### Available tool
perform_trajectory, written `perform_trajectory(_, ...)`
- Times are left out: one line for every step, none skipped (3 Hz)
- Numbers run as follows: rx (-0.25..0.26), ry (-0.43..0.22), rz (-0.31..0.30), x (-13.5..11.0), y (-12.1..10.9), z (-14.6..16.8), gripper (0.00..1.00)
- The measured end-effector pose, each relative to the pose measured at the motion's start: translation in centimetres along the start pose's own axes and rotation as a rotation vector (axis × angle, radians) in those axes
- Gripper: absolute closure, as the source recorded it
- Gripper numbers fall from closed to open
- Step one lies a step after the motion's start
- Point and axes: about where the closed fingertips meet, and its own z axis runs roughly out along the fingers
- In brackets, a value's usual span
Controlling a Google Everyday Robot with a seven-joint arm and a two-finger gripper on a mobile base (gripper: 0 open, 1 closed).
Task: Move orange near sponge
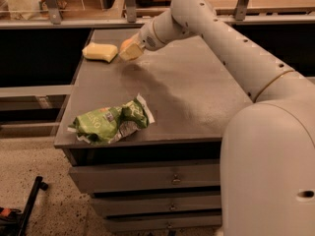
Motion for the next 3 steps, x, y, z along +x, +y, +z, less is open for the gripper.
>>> perform_trajectory(-0.009, 0.015, -0.012, -0.5, 0.6, 0.6, 0.83)
perform_trajectory(-0.026, 0.01, -0.009, -0.8, 1.1, 1.2, 0.59)
perform_trajectory(-0.045, -0.002, -0.002, -0.8, 1.6, 1.6, 0.36)
